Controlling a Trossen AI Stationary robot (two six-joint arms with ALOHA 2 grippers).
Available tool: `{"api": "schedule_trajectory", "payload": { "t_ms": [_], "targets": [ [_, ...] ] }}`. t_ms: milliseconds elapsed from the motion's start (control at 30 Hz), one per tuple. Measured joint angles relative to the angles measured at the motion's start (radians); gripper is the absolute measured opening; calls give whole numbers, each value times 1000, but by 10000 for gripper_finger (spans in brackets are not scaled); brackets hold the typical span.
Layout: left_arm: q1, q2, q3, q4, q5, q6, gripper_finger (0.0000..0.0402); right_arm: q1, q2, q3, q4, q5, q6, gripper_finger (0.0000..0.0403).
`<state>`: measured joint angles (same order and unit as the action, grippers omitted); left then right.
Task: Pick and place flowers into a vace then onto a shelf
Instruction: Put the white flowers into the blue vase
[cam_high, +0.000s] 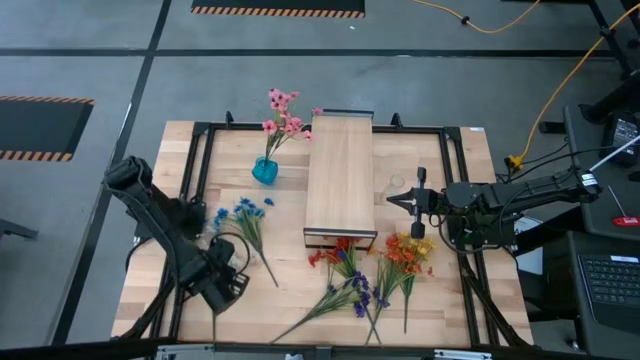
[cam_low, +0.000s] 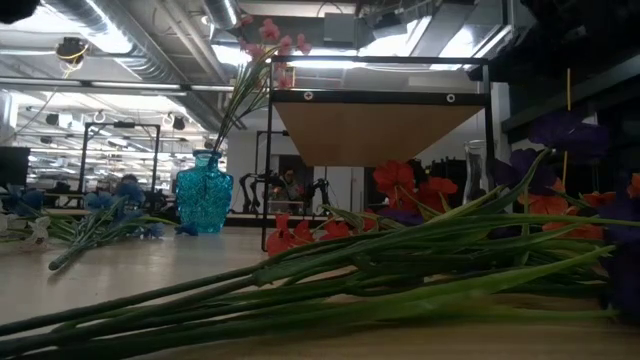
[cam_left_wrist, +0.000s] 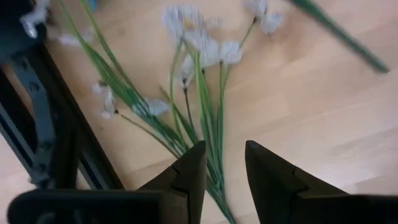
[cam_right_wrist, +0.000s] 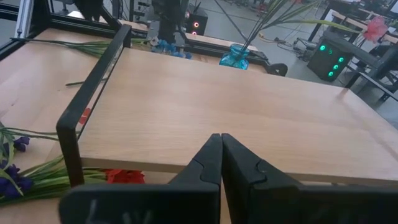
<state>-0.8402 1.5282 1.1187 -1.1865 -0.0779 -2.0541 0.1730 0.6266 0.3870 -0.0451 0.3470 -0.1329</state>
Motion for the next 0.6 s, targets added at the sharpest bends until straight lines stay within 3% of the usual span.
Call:
{"api": "schedule_trajectory", "payload": {
  "t_ms": [167,433,600],
  "targets": [
    [-11,57,0,50,14,-27,131,0,0,0,0,0,0,8],
    [-18,122,0,92,161,-83,162,0,0,0,0,0,1,8],
    [-24,169,0,131,168,-89,174,0,0,0,0,0,1,8]
  ]
}}
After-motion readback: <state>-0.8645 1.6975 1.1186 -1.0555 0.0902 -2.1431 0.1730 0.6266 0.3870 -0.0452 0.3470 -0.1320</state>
